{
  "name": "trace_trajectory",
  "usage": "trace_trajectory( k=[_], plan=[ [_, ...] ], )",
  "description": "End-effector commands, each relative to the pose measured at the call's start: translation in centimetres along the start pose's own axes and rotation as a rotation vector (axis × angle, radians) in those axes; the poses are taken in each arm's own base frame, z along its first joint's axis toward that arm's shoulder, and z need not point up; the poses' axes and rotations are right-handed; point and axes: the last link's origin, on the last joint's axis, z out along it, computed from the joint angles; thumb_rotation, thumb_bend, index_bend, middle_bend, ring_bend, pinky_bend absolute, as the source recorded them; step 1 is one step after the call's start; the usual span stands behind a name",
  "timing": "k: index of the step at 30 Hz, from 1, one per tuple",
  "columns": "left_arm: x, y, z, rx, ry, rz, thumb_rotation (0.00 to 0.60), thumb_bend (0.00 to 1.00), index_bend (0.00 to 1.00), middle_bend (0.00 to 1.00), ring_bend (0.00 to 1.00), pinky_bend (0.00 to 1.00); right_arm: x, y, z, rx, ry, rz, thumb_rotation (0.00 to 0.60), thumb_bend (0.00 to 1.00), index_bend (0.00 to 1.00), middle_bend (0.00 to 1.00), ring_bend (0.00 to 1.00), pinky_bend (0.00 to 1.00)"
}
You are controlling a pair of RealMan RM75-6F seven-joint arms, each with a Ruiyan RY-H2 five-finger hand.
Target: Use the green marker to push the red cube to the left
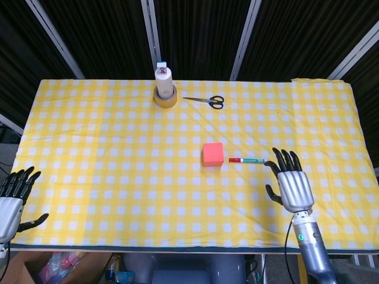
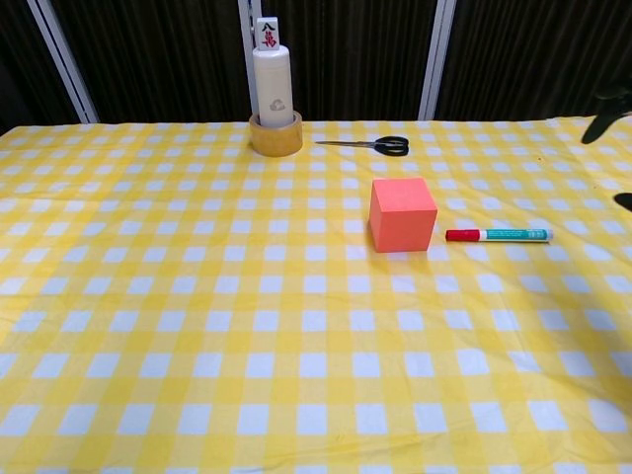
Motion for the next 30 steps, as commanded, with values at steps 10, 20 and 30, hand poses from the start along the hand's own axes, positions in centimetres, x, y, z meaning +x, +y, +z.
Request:
trace_trajectory(
  k=[10,20,30],
  plan=[
    [0.1,-0.2,0.3,0.003,-0.019,-0.013,0.600,0.00,0.00,0.00,0.00,0.00,-3.2,-3.9,7.9,-0.073,-0.076,-0.040,0.600,0.41,0.40,0.13,0.00,0.00],
    [0.3,-0.1,0.2,-0.004,-0.003,-0.012,0.600,0.00,0.00,0.00,0.00,0.00,-5.5,-2.2,10.1,-0.173,-0.110,-0.015,0.600,0.41,0.41,0.14,0.00,0.00],
    [0.3,0.1,0.2,-0.012,0.008,-0.023,0.600,0.00,0.00,0.00,0.00,0.00,-7.7,-1.7,10.3,-0.211,-0.153,-0.015,0.600,0.41,0.41,0.14,0.00,0.00]
  ],
)
